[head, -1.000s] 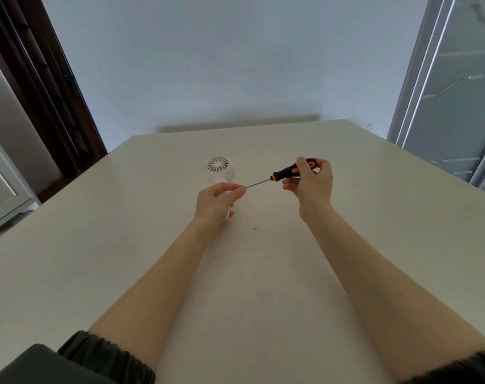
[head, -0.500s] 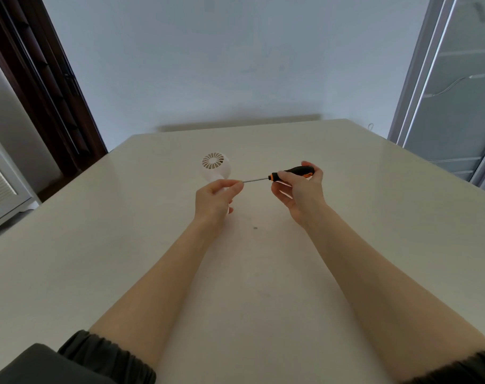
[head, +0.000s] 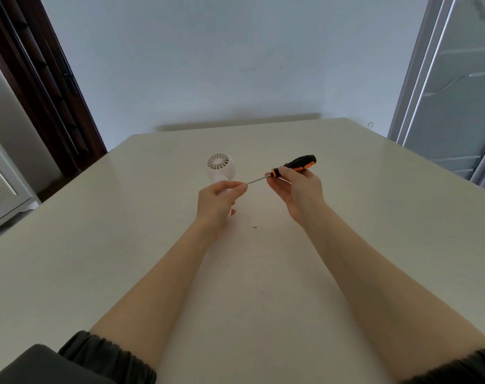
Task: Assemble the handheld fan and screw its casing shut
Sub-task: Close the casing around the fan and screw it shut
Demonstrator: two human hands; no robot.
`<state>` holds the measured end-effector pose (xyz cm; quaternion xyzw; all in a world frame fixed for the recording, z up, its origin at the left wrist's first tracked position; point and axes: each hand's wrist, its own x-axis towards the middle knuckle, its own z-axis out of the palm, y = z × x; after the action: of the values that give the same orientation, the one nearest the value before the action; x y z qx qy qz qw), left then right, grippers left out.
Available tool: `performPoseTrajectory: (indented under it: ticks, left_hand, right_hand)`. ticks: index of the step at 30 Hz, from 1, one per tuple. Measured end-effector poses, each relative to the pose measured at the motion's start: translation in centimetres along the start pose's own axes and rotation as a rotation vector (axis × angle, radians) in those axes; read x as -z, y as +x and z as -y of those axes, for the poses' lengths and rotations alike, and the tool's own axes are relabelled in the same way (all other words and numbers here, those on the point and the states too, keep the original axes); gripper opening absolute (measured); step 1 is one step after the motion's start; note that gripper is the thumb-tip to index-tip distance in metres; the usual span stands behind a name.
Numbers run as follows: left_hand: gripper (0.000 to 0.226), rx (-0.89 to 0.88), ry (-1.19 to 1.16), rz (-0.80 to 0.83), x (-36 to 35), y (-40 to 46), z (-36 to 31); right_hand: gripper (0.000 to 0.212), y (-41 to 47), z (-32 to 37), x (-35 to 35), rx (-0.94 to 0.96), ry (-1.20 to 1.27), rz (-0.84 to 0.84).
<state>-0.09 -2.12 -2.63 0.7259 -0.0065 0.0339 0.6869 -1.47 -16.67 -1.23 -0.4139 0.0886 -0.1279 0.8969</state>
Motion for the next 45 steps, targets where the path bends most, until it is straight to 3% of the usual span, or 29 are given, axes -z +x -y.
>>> performPoseTrajectory:
  ticks: [8, 13, 16, 23, 28, 45]
  left_hand:
    - [0.007, 0.057, -0.018, -0.008, -0.1, -0.1, -0.2]
    - [0.041, 0.09, -0.072, 0.033, 0.1, 0.1, -0.6]
    - [0.046, 0.089, -0.106, 0.06, 0.2, 0.2, -0.4]
    - [0.038, 0.128, -0.222, 0.094, 0.1, 0.0, -0.3]
    - [0.047, 0.113, -0.207, 0.111, 0.1, 0.0, -0.4]
    - [0.041, 0.154, -0.243, 0.136, -0.1, -0.3, -0.5]
  right_hand:
    - [0.009, 0.4, 0.0, 0.6, -0.017, 0.029, -0.065]
    - [0.007, 0.1, 0.0, 0.2, -0.014, -0.03, -0.028]
    - [0.006, -0.2, 0.0, -0.3, 0.048, -0.125, 0.019]
    - [0.015, -0.7, -0.5, -1.1, 0.315, -0.447, 0.084]
    - [0.016, -1.1, -0.9, -1.6, 0.437, -0.596, 0.094]
    - [0.018, -2.0, -1.4, -2.1, 0.521, -0.791, 0.176]
